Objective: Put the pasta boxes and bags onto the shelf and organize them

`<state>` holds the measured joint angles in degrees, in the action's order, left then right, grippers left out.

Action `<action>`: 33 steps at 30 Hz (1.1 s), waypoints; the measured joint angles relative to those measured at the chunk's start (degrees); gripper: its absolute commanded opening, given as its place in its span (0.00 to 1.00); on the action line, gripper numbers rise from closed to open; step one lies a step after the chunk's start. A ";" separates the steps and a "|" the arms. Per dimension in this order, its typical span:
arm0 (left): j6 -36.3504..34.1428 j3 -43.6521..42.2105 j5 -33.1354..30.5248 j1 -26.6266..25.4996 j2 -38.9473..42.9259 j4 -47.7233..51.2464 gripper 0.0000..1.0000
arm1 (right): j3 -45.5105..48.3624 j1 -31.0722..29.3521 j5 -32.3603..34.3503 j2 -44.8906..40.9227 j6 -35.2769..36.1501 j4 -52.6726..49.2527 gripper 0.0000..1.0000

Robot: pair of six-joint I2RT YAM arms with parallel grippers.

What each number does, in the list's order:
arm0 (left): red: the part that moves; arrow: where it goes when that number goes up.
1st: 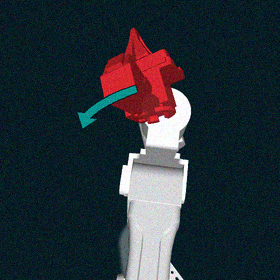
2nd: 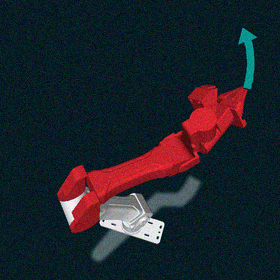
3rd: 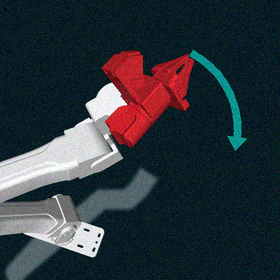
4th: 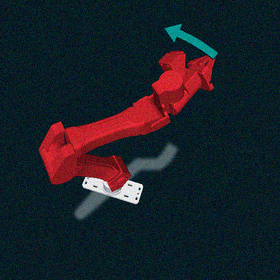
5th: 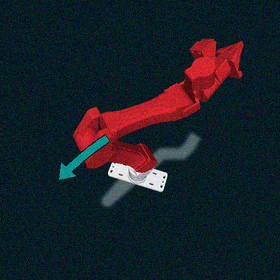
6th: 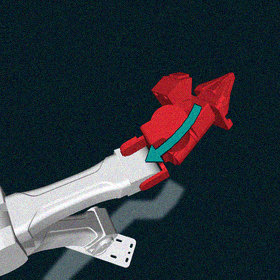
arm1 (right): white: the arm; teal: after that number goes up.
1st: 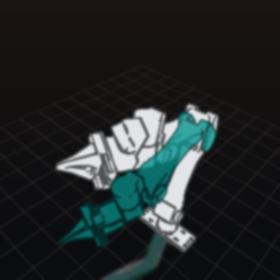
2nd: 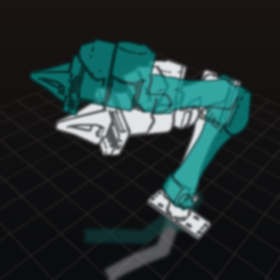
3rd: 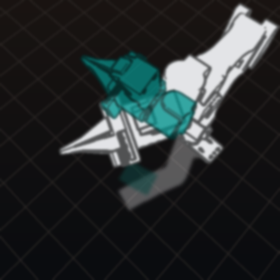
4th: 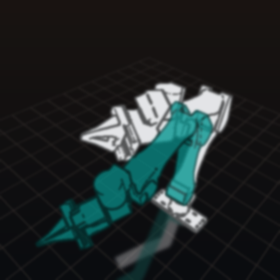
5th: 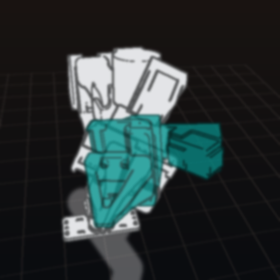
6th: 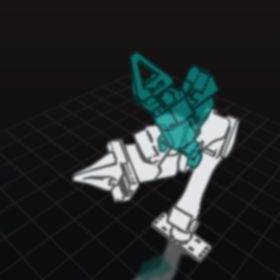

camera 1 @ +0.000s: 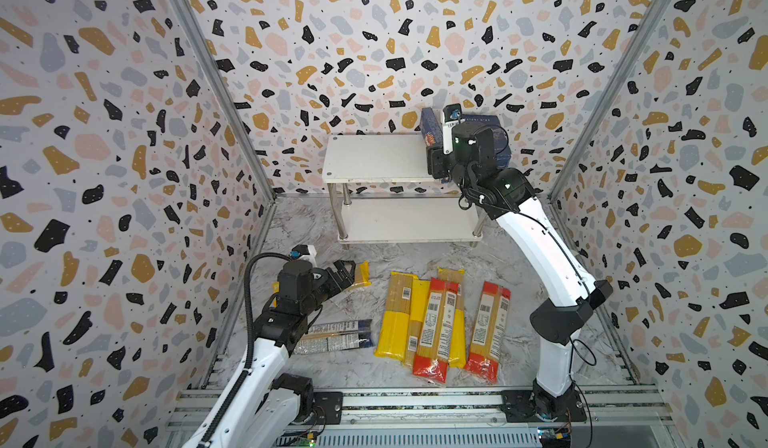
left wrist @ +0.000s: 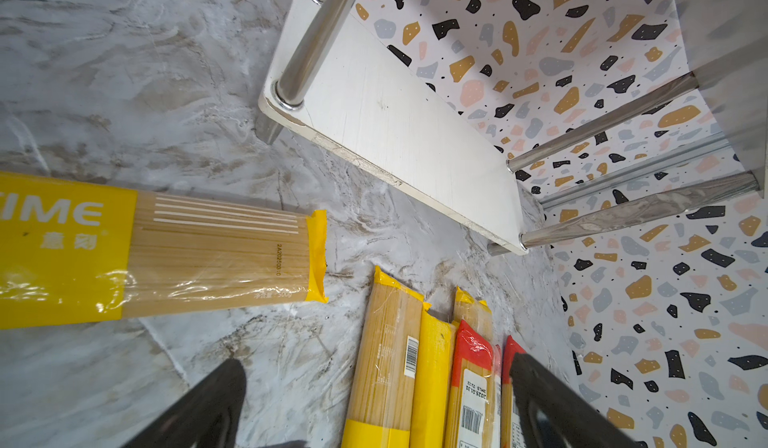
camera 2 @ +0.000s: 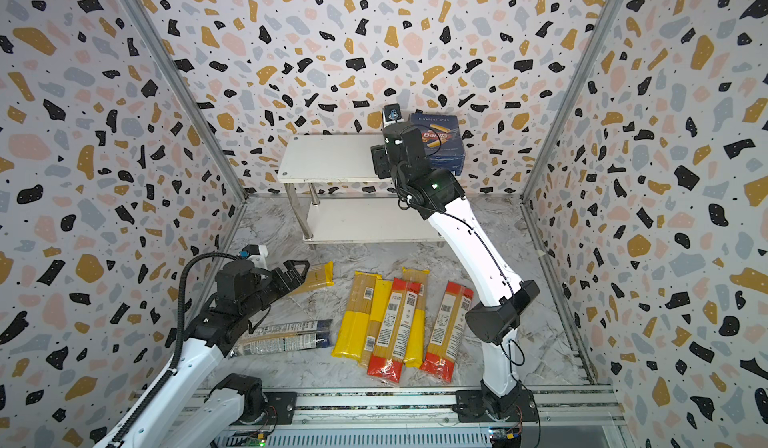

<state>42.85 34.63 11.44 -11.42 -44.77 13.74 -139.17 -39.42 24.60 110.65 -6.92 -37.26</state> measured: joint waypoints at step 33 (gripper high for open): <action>-0.26 -2.43 -0.87 -0.02 2.93 2.16 1.00 | 0.17 -3.65 0.55 5.75 -0.31 0.70 0.43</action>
<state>42.59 32.21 10.57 -11.44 -41.85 15.90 -139.00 -43.07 25.15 116.40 -7.22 -36.56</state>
